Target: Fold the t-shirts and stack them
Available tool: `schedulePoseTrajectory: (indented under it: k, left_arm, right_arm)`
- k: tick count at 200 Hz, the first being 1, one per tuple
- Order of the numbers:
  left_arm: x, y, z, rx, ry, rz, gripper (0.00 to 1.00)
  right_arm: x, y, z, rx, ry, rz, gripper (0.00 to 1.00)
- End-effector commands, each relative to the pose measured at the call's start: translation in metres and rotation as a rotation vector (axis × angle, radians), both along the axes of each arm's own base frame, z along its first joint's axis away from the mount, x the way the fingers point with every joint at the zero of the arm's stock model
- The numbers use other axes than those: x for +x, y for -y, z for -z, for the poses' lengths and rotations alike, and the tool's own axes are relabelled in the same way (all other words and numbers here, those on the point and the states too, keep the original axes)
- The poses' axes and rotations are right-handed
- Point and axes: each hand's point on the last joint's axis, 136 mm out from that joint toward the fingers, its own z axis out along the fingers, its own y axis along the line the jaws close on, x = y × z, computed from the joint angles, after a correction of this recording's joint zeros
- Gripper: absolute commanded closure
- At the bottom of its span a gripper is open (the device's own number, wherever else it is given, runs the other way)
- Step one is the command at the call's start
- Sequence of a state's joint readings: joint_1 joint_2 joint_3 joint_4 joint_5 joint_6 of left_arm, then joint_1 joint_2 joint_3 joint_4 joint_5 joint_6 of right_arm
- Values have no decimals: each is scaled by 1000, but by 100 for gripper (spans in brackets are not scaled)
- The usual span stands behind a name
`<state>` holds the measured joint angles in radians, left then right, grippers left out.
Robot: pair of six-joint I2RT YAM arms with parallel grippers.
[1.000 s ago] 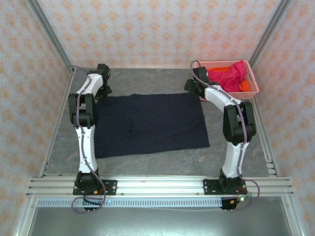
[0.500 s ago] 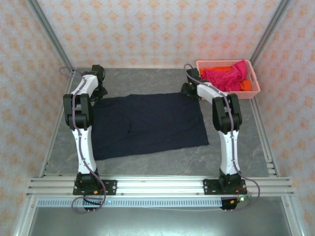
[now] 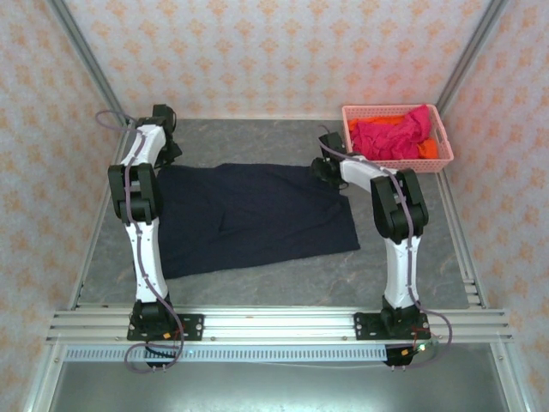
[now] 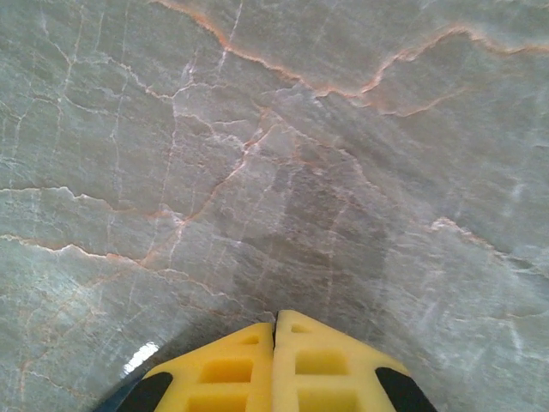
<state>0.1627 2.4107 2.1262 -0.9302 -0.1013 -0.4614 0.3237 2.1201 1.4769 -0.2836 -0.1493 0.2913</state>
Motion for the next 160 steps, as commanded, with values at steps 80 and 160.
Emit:
schedulePoseTrajectory:
  k: [80, 160]
  left_arm:
    - [-5, -4, 5, -46, -40, 30, 100]
    - [-8, -4, 3, -45, -44, 42, 100]
  right_arm:
    - [59, 5, -40, -95, 104, 32, 34]
    - [57, 36, -1, -176, -2, 124, 40]
